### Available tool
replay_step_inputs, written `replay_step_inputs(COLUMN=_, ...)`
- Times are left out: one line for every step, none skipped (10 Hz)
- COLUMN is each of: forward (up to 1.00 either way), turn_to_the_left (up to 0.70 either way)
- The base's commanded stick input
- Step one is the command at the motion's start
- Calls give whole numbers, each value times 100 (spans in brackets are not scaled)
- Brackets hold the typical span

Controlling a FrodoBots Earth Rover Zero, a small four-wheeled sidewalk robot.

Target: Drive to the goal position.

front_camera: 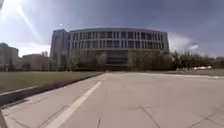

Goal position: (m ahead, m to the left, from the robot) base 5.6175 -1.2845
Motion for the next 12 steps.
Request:
replay_step_inputs(forward=70, turn_to_the_left=0)
replay_step_inputs(forward=70, turn_to_the_left=0)
replay_step_inputs(forward=70, turn_to_the_left=0)
replay_step_inputs(forward=70, turn_to_the_left=0)
replay_step_inputs(forward=70, turn_to_the_left=0)
replay_step_inputs(forward=70, turn_to_the_left=0)
replay_step_inputs(forward=70, turn_to_the_left=0)
replay_step_inputs(forward=70, turn_to_the_left=0)
replay_step_inputs(forward=70, turn_to_the_left=0)
replay_step_inputs(forward=70, turn_to_the_left=0)
replay_step_inputs(forward=70, turn_to_the_left=0)
replay_step_inputs(forward=70, turn_to_the_left=0)
